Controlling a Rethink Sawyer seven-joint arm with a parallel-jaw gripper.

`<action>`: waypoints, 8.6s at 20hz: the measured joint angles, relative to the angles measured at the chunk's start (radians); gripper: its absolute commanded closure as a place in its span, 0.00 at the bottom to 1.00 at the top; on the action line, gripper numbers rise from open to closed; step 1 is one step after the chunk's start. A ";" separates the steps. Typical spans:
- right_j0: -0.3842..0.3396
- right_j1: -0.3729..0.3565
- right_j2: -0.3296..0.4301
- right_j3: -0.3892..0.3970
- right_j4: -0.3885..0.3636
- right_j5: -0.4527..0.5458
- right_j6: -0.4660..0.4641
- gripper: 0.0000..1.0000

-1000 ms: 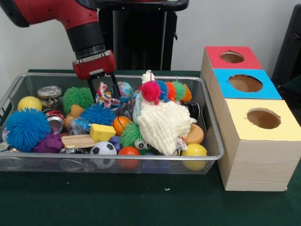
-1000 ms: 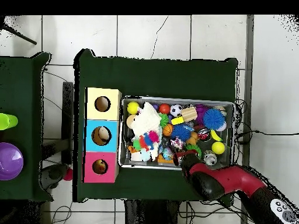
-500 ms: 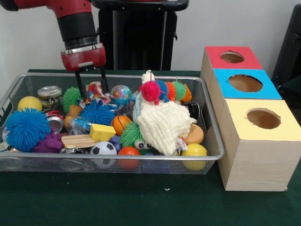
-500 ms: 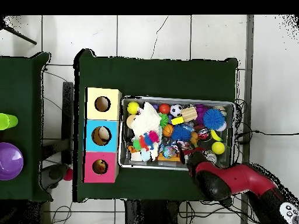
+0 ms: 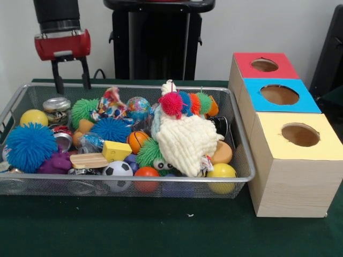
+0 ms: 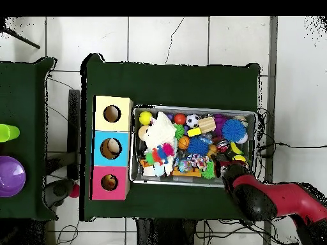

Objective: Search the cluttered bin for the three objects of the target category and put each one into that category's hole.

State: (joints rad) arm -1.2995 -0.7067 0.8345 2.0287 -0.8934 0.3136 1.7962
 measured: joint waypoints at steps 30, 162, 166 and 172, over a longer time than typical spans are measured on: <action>0.094 0.079 -0.129 -0.001 -0.107 0.018 0.000 0.00; 0.261 0.212 -0.432 -0.138 -0.017 -0.309 0.000 0.00; 0.276 0.230 -0.440 -0.138 -0.013 -0.332 0.000 0.00; 0.305 0.240 -0.476 -0.138 -0.011 -0.360 0.000 0.00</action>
State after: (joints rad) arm -0.9941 -0.4662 0.3584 1.8903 -0.9042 -0.0469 1.7962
